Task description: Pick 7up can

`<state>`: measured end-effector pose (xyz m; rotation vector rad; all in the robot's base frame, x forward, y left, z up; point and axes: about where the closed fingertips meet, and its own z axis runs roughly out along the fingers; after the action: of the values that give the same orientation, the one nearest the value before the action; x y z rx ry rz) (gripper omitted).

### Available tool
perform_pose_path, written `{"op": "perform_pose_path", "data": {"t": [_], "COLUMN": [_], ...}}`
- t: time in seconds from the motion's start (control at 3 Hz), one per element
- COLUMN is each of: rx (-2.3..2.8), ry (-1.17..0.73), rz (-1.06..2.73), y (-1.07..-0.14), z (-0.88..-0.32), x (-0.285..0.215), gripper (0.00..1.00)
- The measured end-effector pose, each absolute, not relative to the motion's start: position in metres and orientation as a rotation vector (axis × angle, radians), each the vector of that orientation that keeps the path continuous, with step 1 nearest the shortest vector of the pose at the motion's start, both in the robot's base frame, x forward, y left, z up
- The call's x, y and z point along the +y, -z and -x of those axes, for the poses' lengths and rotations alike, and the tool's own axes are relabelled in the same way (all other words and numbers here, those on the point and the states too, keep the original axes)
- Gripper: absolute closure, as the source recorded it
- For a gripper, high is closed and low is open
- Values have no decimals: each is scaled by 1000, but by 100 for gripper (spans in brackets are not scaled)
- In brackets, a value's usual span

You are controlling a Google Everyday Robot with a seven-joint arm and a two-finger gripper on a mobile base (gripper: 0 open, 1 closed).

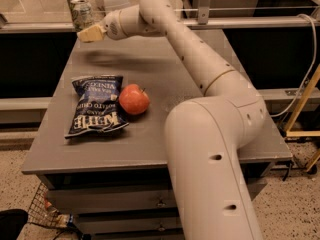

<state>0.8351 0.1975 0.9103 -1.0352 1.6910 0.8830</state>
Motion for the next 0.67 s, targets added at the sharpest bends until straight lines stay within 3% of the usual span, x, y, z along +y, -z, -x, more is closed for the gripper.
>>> {"op": "perform_pose_path", "data": {"t": [0.67], "rx": [1649], "ry": [-972], "rz": [1093], "y": [-942], "z": [-792], "x": [163], "gripper": [100]}}
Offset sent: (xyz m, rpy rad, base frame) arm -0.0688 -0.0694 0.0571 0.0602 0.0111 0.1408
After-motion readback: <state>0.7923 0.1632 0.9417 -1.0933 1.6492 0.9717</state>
